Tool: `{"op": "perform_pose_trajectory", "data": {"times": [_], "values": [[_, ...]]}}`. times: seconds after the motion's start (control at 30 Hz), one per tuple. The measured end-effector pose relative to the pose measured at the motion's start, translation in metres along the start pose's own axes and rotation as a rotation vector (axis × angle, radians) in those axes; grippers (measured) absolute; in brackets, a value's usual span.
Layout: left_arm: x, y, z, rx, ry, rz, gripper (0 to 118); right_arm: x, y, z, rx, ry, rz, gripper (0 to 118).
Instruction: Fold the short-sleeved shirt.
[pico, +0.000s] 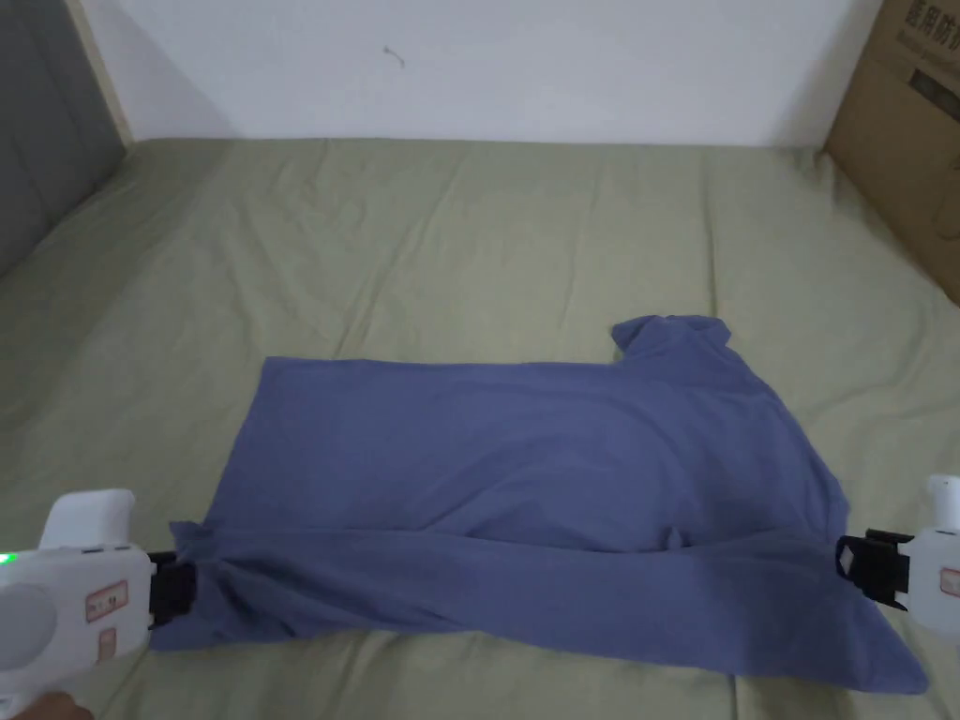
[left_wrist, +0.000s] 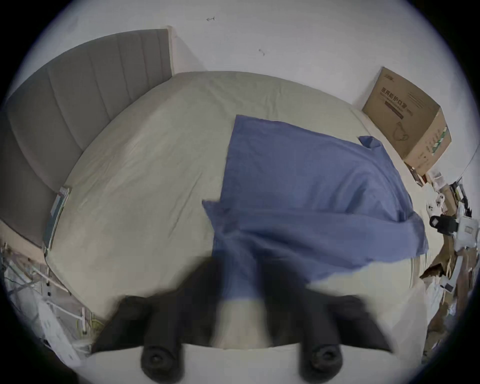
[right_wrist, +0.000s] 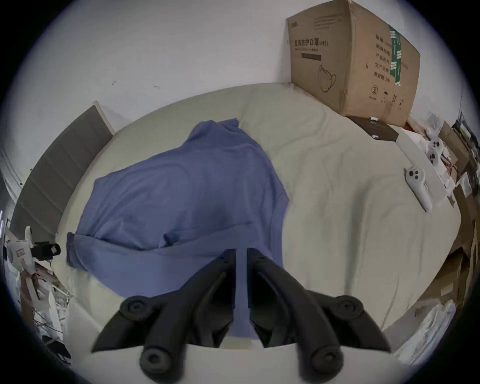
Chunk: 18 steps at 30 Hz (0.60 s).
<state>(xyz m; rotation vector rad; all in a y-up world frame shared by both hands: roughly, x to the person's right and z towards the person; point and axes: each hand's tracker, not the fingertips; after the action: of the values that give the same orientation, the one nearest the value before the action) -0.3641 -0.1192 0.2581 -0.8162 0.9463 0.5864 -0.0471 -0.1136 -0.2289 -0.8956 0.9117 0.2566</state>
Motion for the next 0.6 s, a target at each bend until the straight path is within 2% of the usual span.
{"op": "perform_pose_trajectory", "data": {"times": [0.03, 0.13, 0.23, 0.27, 0.33, 0.37, 0.53, 0.6], "values": [[-0.001, -0.010, 0.003, 0.002, 0.035, -0.011, 0, -0.001, -0.007, 0.003, -0.002, 0.019, -0.009, 0], [-0.006, -0.035, 0.008, -0.010, 0.026, -0.012, 0, -0.004, -0.028, 0.006, -0.015, 0.037, -0.052, 0], [-0.019, -0.047, 0.004, -0.010, 0.012, 0.048, 2, -0.006, -0.041, 0.005, -0.035, 0.036, -0.069, 0], [-0.022, -0.046, 0.003, -0.008, 0.014, 0.068, 16, -0.008, -0.043, 0.005, -0.038, 0.034, -0.072, 0], [-0.020, -0.041, 0.000, -0.008, 0.029, 0.074, 62, -0.009, -0.047, 0.007, -0.039, 0.034, -0.075, 0], [-0.022, -0.038, -0.003, -0.006, 0.027, 0.079, 72, -0.010, -0.047, 0.006, -0.042, 0.035, -0.076, 0], [-0.025, -0.020, -0.036, -0.036, 0.097, 0.089, 73, -0.004, -0.053, 0.003, -0.048, 0.032, -0.092, 0], [-0.026, -0.016, -0.053, -0.070, 0.082, 0.100, 74, -0.001, -0.055, 0.002, -0.056, 0.031, -0.103, 0]]}}
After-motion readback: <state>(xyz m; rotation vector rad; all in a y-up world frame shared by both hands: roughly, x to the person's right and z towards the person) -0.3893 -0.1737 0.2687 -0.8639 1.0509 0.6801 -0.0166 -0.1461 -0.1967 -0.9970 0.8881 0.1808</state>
